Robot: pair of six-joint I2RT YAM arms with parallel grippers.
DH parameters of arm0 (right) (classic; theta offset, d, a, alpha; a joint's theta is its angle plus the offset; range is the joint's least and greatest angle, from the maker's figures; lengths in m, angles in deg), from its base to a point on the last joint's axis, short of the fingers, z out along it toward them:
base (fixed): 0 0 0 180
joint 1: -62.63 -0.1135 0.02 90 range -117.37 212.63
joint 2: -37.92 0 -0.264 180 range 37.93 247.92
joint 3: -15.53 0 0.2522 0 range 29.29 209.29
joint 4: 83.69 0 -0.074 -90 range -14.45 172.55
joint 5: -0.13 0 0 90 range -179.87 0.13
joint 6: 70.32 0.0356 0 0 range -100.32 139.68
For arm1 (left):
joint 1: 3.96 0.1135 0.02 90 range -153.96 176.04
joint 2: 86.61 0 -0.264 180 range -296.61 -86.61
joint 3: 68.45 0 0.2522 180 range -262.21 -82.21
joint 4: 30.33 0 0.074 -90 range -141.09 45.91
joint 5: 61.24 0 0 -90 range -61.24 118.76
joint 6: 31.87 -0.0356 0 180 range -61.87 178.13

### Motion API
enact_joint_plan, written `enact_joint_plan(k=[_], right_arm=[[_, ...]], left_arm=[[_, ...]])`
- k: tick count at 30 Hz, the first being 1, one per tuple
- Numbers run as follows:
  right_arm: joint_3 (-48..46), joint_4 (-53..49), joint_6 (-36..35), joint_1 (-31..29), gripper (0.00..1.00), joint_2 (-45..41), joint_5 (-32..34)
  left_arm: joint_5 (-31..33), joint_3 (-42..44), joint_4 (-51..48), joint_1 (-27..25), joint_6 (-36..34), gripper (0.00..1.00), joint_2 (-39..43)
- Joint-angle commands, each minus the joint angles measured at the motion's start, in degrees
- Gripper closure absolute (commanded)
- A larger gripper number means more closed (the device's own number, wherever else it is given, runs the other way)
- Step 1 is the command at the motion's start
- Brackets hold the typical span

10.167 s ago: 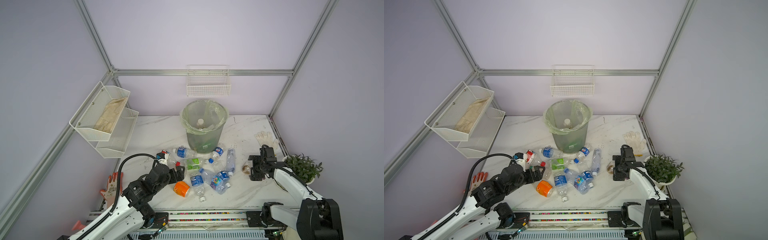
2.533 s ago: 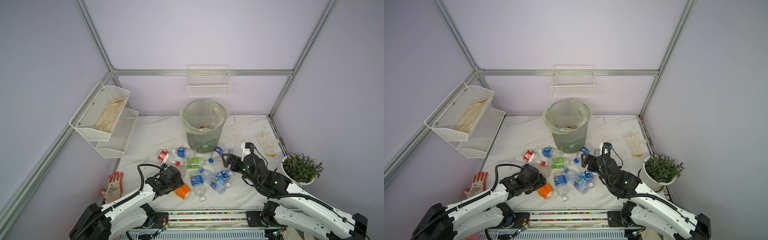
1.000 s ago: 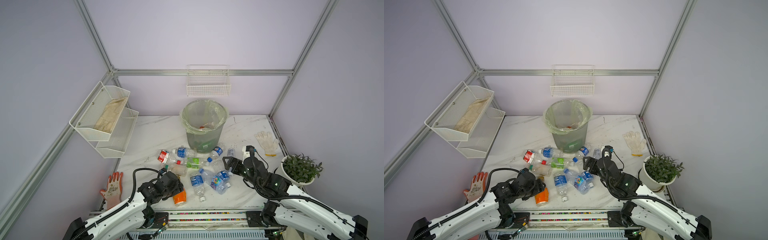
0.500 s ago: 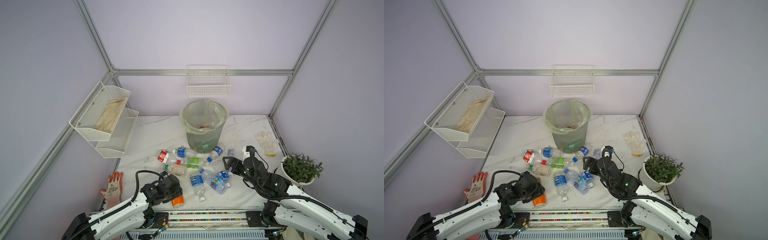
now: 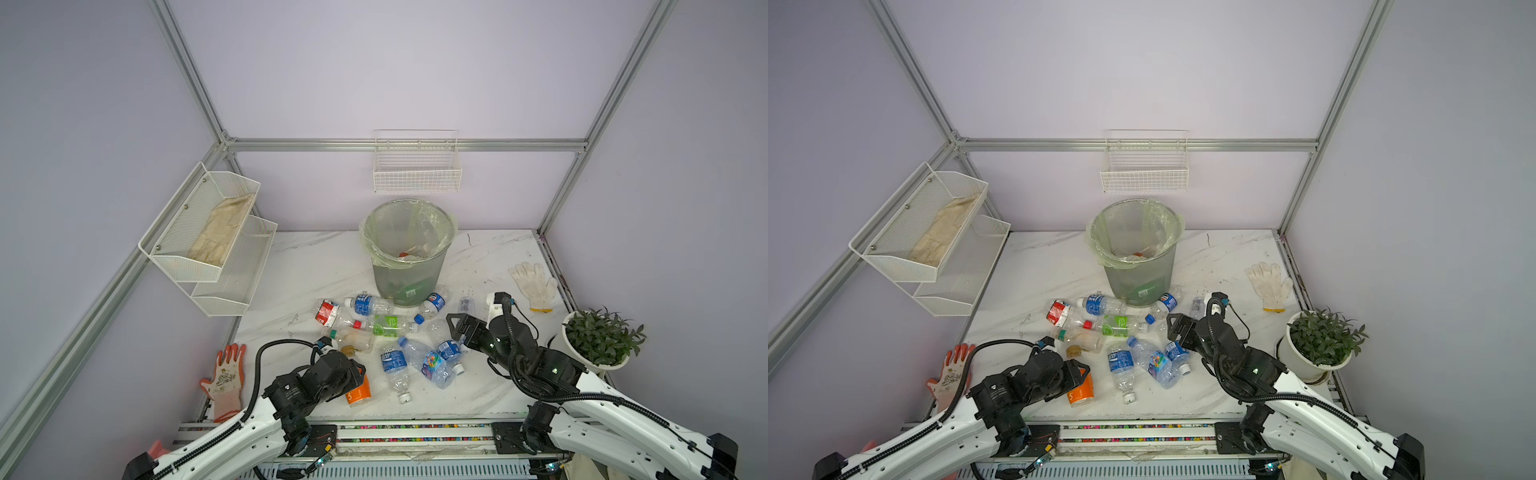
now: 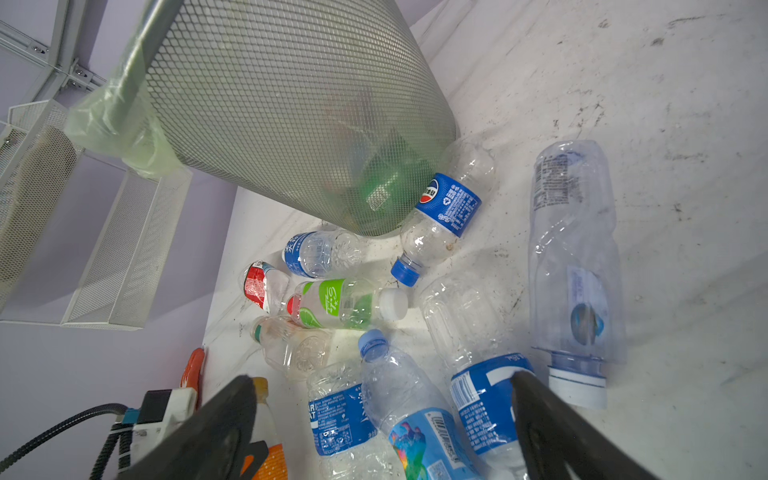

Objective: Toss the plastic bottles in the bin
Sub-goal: 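Close the left gripper on the yellow-capped orange-labelled bottle, then lift the orange-labelled bottle with the left gripper and swing it over the bin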

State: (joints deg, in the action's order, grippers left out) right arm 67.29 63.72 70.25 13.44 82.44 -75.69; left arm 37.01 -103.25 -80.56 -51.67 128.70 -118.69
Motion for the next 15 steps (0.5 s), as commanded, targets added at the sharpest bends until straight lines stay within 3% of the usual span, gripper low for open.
enact_joint_plan(k=[1,5,8,11,15], right_arm=[[-0.9,-0.6,0.9,0.0,0.03,-0.6,1.2],[-0.4,-0.8,0.9,0.0,0.03,-0.6,1.3],[0.0,-1.4,0.7,0.0,0.03,-0.7,1.3],[0.7,-2.6,0.4,0.1,0.03,-0.8,1.5],[0.4,-3.0,1.1,0.1,0.03,-1.7,1.4]], left_arm=[[6.3,-7.1,0.8,-0.2,-5.1,0.73,4.7],[12.6,-13.6,1.1,-0.2,-12.6,0.75,6.9],[19.2,-23.2,1.6,-0.1,-24.4,0.78,5.1],[25.3,-38.7,1.1,-0.1,-38.0,0.84,-1.3],[26.6,-54.5,3.2,-0.1,-50.6,0.86,-10.3]])
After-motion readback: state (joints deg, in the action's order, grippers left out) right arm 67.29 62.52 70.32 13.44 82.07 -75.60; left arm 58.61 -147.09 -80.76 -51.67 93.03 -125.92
